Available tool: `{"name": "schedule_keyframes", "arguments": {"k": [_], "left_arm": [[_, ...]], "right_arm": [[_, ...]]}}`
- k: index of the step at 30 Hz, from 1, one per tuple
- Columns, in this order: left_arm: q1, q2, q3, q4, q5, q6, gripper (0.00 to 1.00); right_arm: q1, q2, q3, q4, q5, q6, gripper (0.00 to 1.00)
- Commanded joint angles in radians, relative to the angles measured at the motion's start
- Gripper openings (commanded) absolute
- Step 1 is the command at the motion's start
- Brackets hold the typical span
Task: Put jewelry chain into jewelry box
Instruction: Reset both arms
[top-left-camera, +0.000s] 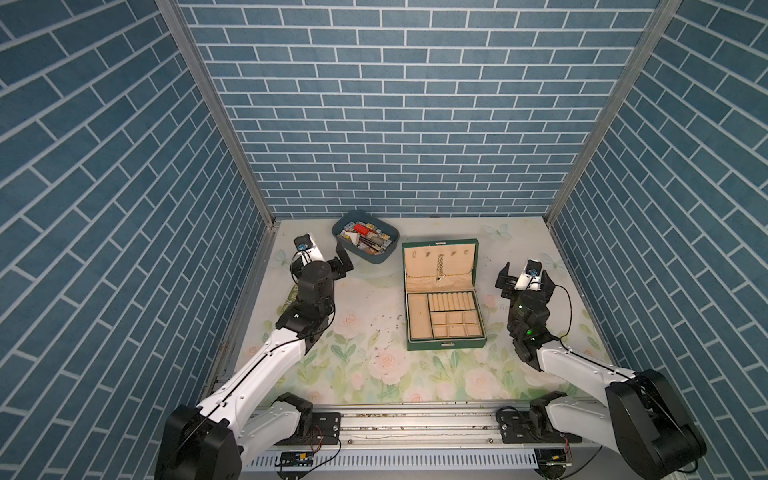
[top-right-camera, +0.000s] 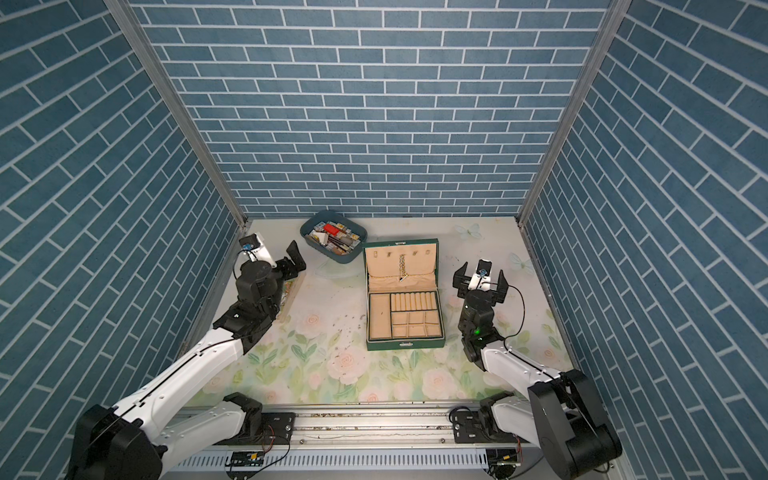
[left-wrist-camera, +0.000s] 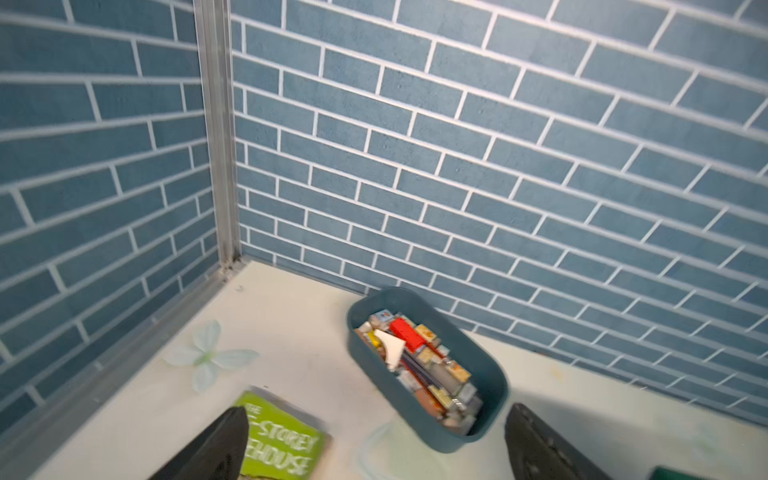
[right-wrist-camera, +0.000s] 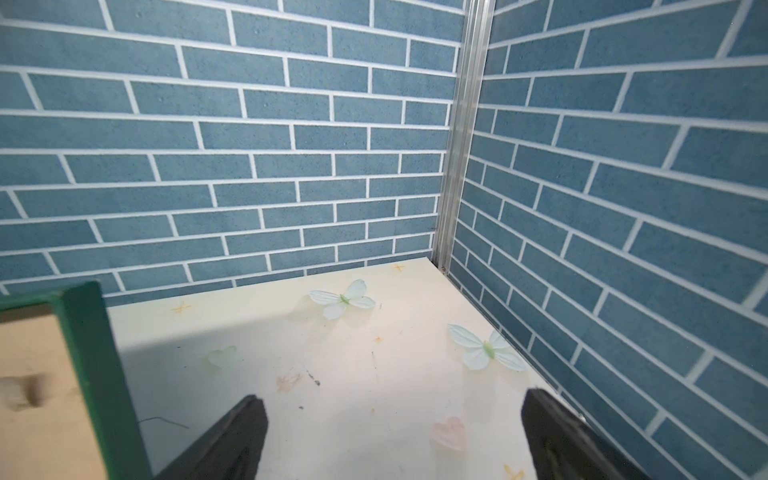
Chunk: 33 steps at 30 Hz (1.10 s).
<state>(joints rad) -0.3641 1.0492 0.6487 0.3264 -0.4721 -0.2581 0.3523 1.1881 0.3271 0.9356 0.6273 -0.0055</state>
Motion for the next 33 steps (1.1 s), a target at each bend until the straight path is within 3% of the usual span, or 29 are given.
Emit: {"name": "schedule_keyframes", "arguments": {"k": [1,3,6,11,15,17,21,22,24,26,27,33], "left_arm": [[0.06,-0.002,-0.141,0.145,0.068,0.299,1.0],[0.106,0.024,-0.222,0.257,0.086,0.33,0.99],[0.15,0.092,-0.276,0.363,0.103,0.327,1.0],[0.233,0.226,-0.333,0.502,0.31,0.258,1.0],[0.259,0.315,-0.382,0.692,0.335,0.263,1.0],[0.262,0.347,-0.41,0.802,0.375,0.322,1.0],[0.278,0.468,-0.529,1.134,0.297,0.284,1.0],[0.277,0.46,-0.525,1.12,0.269,0.27,1.0],[0.278,0.466,-0.477,1.043,0.164,0.229,1.0],[0.285,0.458,-0.462,0.991,0.137,0.201,1.0],[0.286,0.467,-0.468,1.015,0.133,0.204,1.0],[0.286,0.465,-0.465,1.01,0.135,0.203,1.0]], "right_arm": [[-0.072,0.042,-0.057,0.146,-0.11,-0.061,1.0],[-0.112,0.088,-0.068,0.151,-0.108,-0.023,1.0],[-0.169,0.1,-0.014,0.051,-0.251,-0.019,1.0],[-0.186,0.12,-0.057,0.062,-0.294,-0.031,1.0],[-0.195,0.192,-0.249,0.505,-0.312,-0.062,1.0],[-0.204,0.236,-0.292,0.627,-0.309,-0.05,1.0],[-0.22,0.344,-0.328,0.788,-0.383,-0.057,1.0],[-0.22,0.382,-0.33,0.833,-0.377,-0.059,1.0],[-0.224,0.342,-0.29,0.682,-0.366,-0.044,1.0],[-0.231,0.349,-0.169,0.46,-0.331,-0.021,1.0],[-0.251,0.343,-0.135,0.403,-0.384,-0.002,1.0],[-0.292,0.337,-0.15,0.421,-0.408,0.021,1.0]]}}
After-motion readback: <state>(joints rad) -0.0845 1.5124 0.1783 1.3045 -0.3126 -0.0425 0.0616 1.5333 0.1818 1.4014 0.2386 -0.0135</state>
